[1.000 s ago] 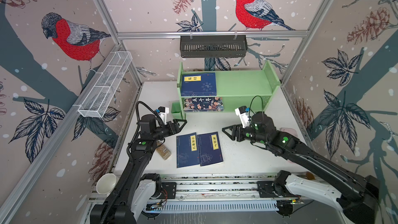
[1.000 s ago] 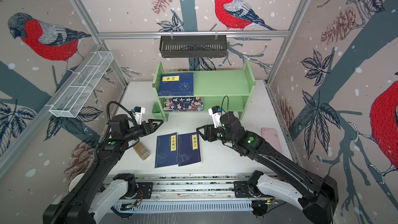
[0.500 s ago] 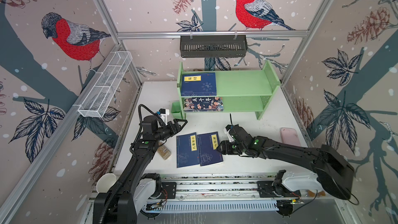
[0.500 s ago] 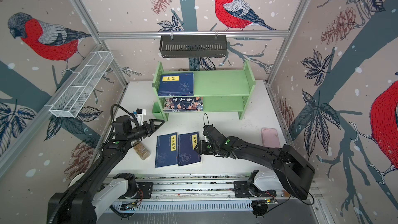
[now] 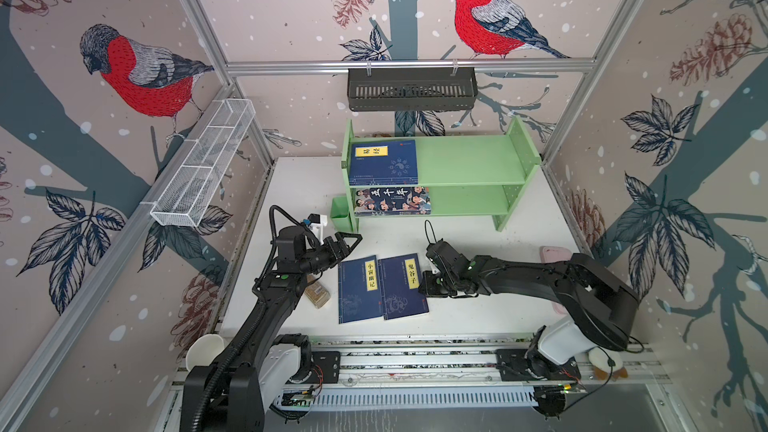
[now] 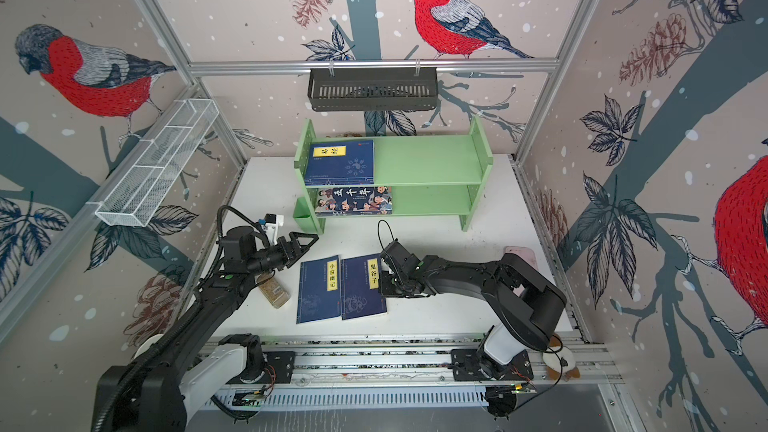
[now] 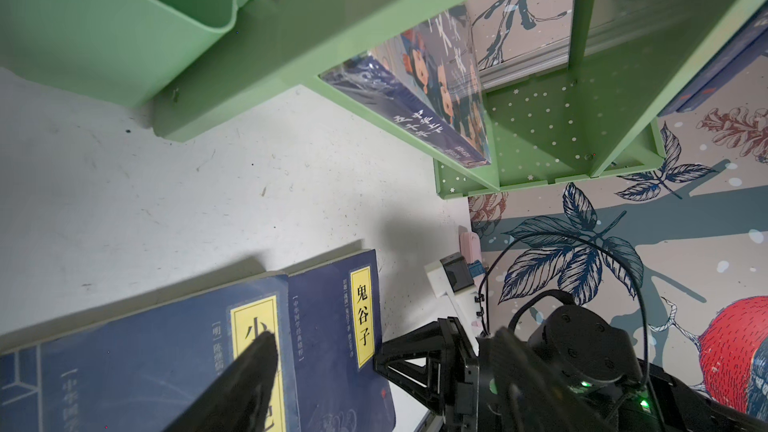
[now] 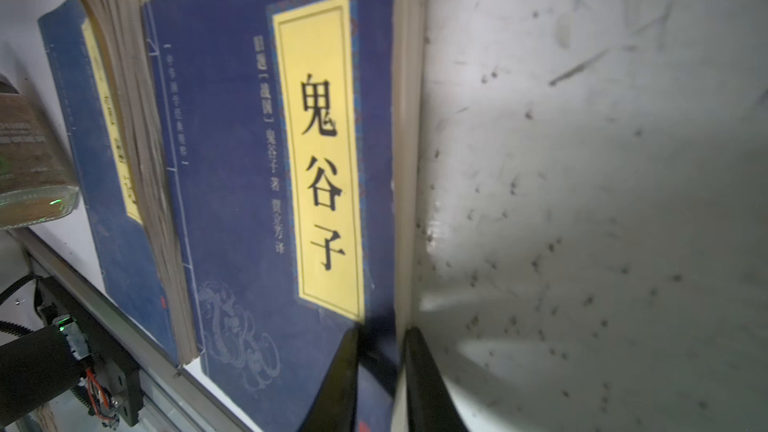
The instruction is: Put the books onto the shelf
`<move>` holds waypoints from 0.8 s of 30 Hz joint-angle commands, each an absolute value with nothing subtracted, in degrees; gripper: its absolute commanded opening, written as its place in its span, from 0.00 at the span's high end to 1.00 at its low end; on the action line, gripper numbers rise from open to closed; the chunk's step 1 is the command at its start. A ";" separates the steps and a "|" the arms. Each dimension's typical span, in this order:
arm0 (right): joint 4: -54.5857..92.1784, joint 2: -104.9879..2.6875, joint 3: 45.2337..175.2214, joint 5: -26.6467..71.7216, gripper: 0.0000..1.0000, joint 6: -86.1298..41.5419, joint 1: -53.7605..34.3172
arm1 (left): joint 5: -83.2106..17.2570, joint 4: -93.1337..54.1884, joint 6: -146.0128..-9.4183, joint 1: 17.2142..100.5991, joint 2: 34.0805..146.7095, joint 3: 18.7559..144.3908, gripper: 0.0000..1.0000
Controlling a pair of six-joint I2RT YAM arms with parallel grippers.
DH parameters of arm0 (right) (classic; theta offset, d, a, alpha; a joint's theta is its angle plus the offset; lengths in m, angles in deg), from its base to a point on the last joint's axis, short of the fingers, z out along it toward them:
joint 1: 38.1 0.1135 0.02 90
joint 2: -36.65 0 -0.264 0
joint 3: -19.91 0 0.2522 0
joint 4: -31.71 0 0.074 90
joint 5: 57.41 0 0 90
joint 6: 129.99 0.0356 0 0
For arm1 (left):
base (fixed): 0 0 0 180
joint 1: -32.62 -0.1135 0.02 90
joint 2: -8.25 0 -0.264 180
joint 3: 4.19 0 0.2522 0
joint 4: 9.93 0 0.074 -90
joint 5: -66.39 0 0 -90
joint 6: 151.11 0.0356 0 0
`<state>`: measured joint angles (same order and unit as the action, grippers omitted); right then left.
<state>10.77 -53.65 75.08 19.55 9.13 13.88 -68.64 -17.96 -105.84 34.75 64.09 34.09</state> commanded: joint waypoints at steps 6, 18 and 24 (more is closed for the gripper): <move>6.61 -51.36 72.31 25.82 0.98 7.33 11.46 | -69.99 -12.89 -108.61 35.42 64.10 31.77 0.19; 6.53 -39.69 70.96 20.52 0.63 5.69 7.69 | -69.73 -15.99 -105.37 41.23 67.49 32.72 0.20; 6.03 -35.68 70.50 18.29 0.49 6.72 7.40 | -71.40 -15.86 -105.26 45.29 70.59 32.27 0.20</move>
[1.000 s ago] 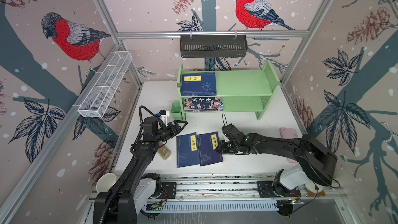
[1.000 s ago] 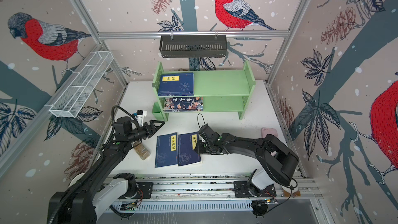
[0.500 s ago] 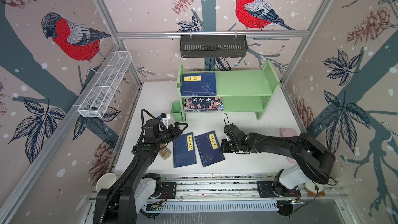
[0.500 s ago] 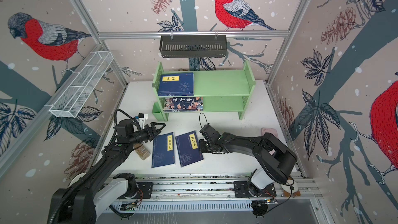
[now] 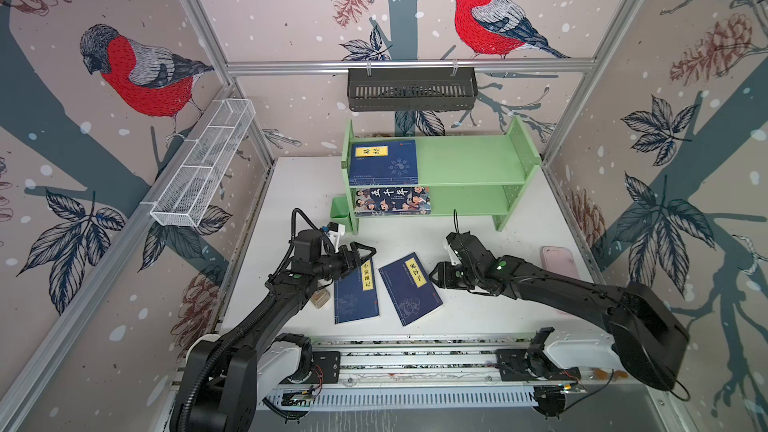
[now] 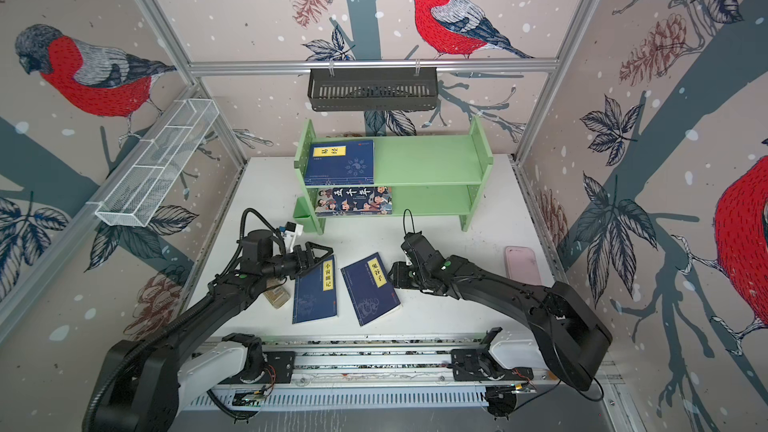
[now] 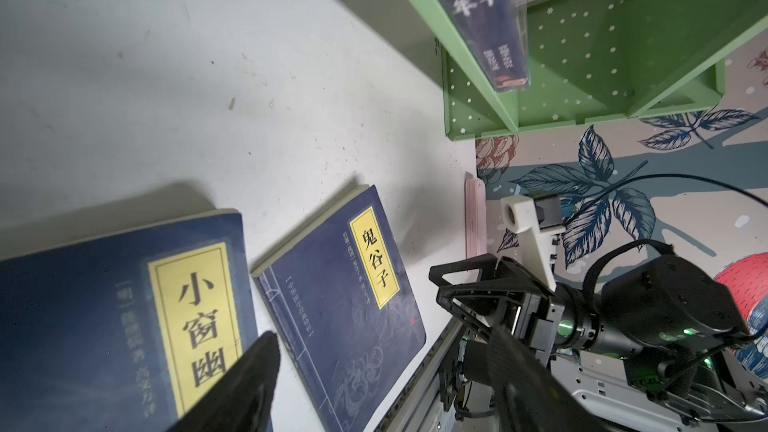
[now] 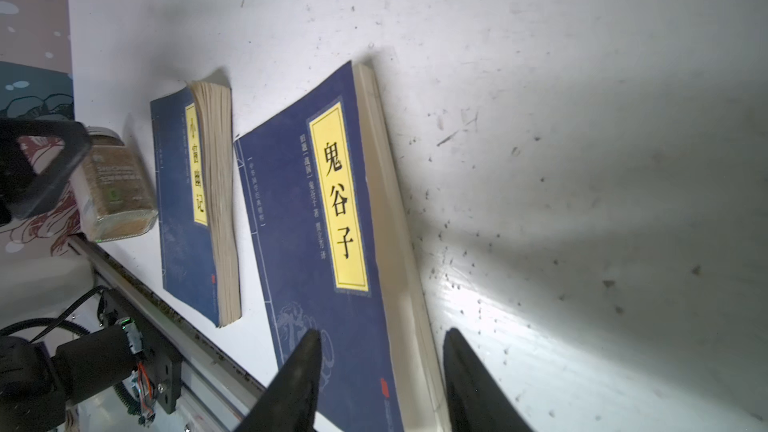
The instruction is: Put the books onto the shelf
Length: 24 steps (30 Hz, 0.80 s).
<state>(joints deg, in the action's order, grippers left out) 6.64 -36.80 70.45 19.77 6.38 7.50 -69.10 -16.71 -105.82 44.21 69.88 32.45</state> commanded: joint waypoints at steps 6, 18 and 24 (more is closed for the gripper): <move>7.97 -32.77 69.01 15.71 0.38 6.24 7.83 | -70.45 -15.53 -105.05 48.34 72.04 30.51 0.21; 10.56 -31.49 67.22 16.16 0.36 6.49 7.99 | -69.97 -9.94 -106.62 48.88 75.13 25.88 0.17; 11.60 -30.01 64.43 16.99 0.36 8.05 7.95 | -70.01 -9.46 -106.34 49.70 75.65 25.53 0.15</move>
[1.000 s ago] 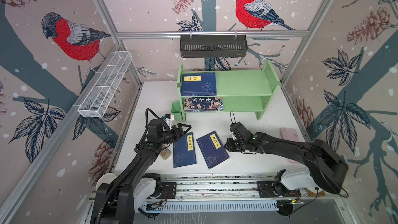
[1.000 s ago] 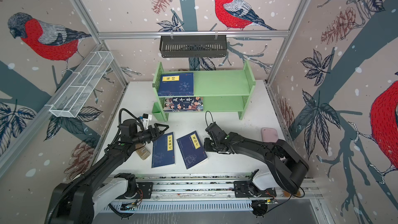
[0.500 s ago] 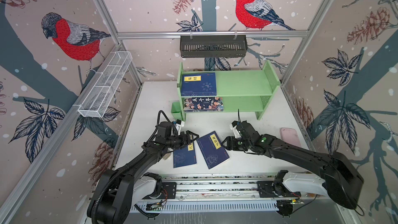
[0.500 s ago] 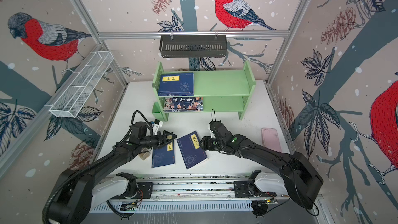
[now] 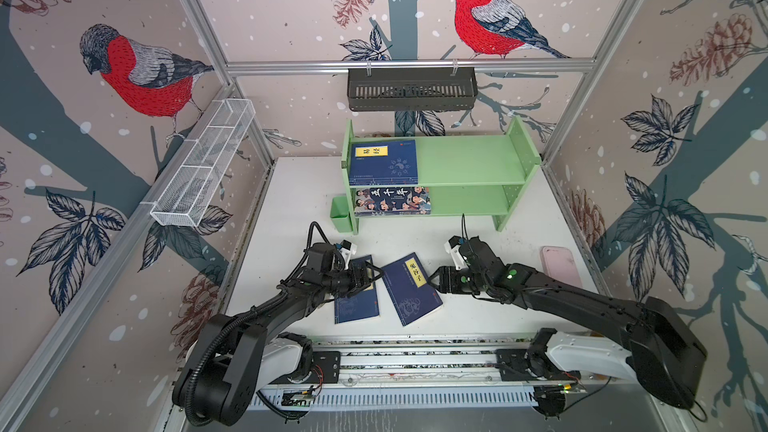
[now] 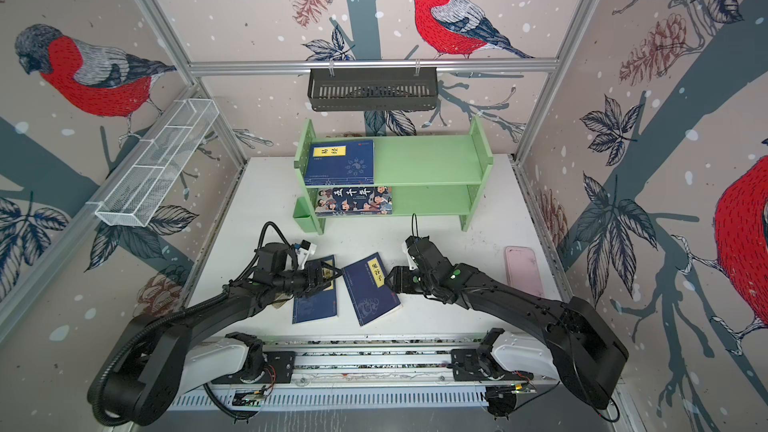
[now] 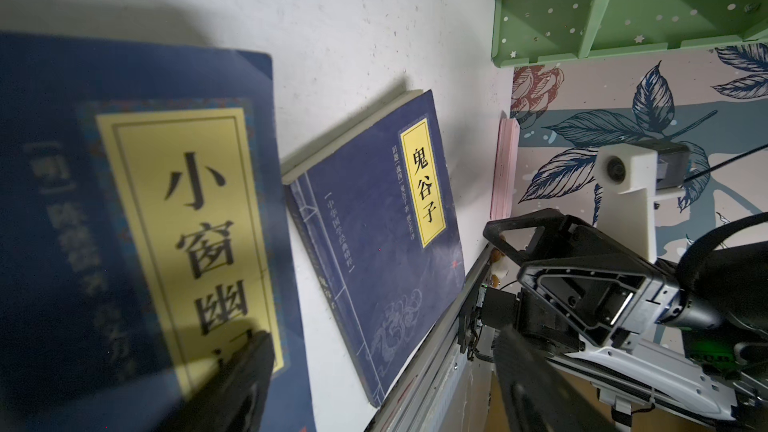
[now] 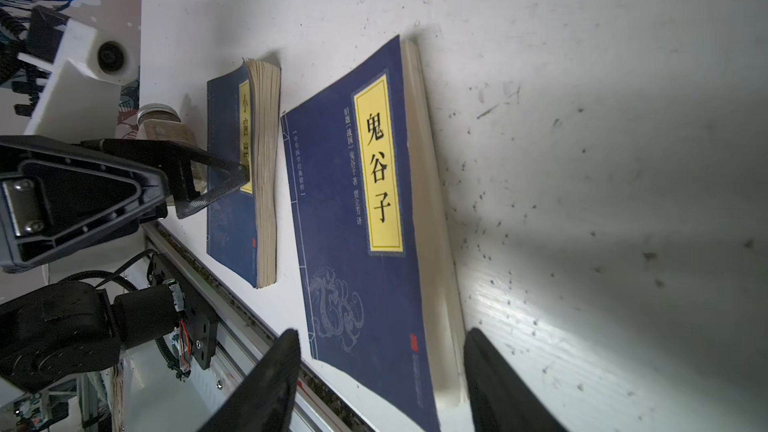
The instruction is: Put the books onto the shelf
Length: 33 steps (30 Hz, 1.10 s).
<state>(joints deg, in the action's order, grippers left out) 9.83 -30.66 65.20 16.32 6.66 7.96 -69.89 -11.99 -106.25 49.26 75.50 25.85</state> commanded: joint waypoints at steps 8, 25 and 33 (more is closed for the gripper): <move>12.39 -28.58 63.09 16.68 0.35 8.52 8.21 | -69.73 -9.63 -105.98 51.86 75.21 24.96 0.14; 11.00 -35.60 67.22 21.43 0.35 7.00 10.53 | -68.87 -10.61 -104.44 58.03 79.58 27.53 0.14; 10.55 -39.61 69.14 21.94 0.35 6.33 10.65 | -67.55 -11.68 -103.59 60.10 81.18 28.12 0.16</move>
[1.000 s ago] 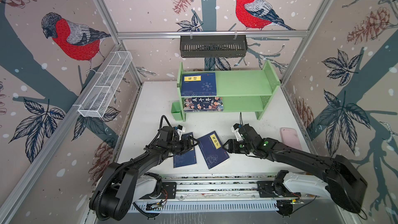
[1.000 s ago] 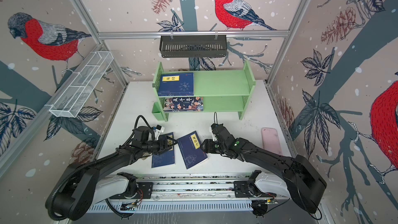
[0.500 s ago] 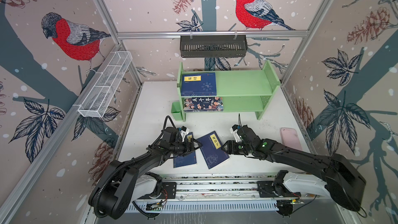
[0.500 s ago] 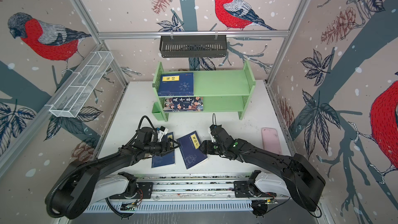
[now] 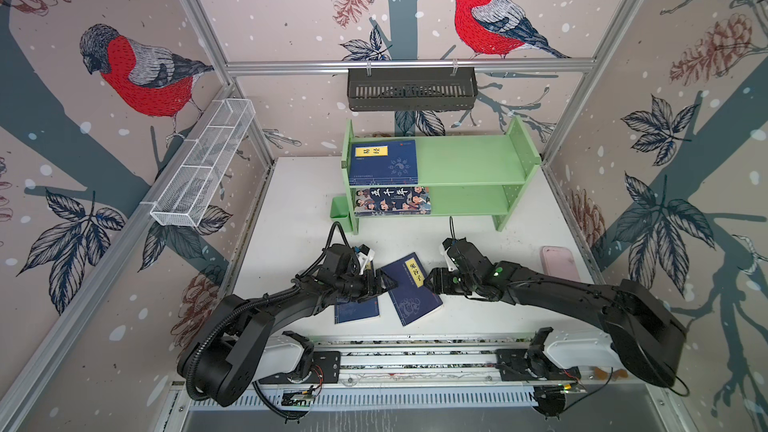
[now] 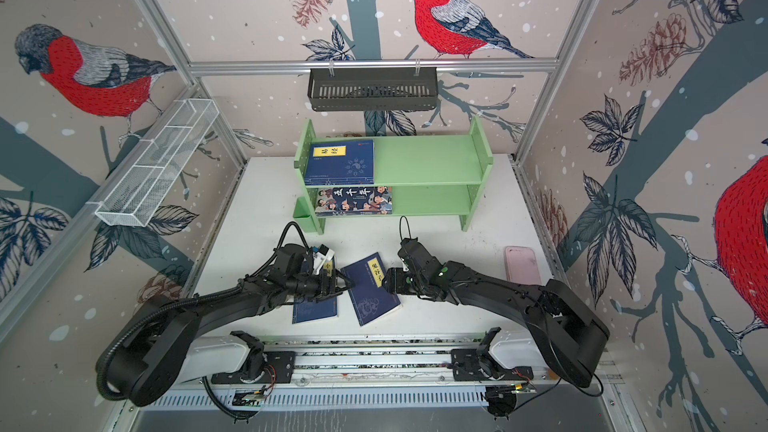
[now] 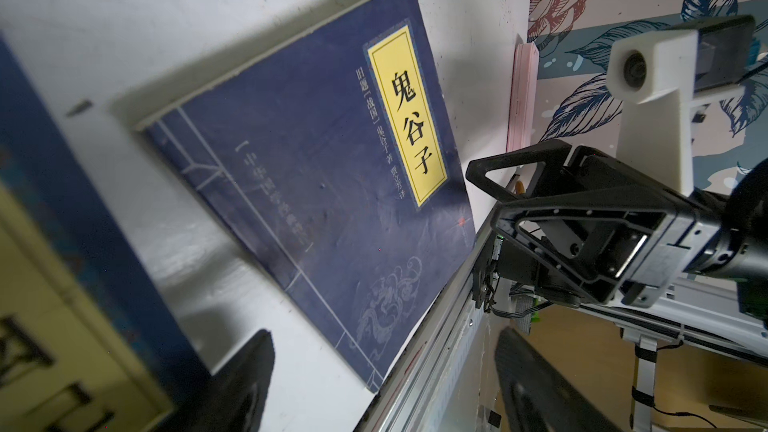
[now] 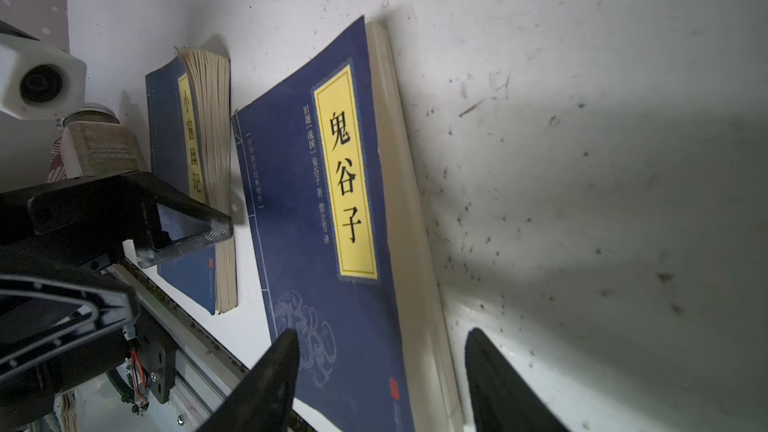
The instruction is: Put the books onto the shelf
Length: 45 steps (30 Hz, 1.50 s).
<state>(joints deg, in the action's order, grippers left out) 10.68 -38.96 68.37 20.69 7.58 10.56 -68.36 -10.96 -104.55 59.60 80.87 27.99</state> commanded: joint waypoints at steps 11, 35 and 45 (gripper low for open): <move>11.98 -39.90 67.72 21.21 0.35 7.02 10.65 | -67.51 -10.80 -102.79 62.44 84.47 29.29 0.17; 20.41 -41.11 60.86 10.59 0.36 7.44 5.70 | -67.40 -9.08 -95.96 64.43 93.42 35.98 0.19; 24.36 -41.26 58.90 6.03 0.44 7.47 4.83 | -67.94 -6.84 -97.21 64.43 94.22 35.55 0.19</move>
<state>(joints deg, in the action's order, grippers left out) 23.55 -41.02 59.19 8.30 7.95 4.96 -68.42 -8.10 -97.18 64.32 93.99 35.77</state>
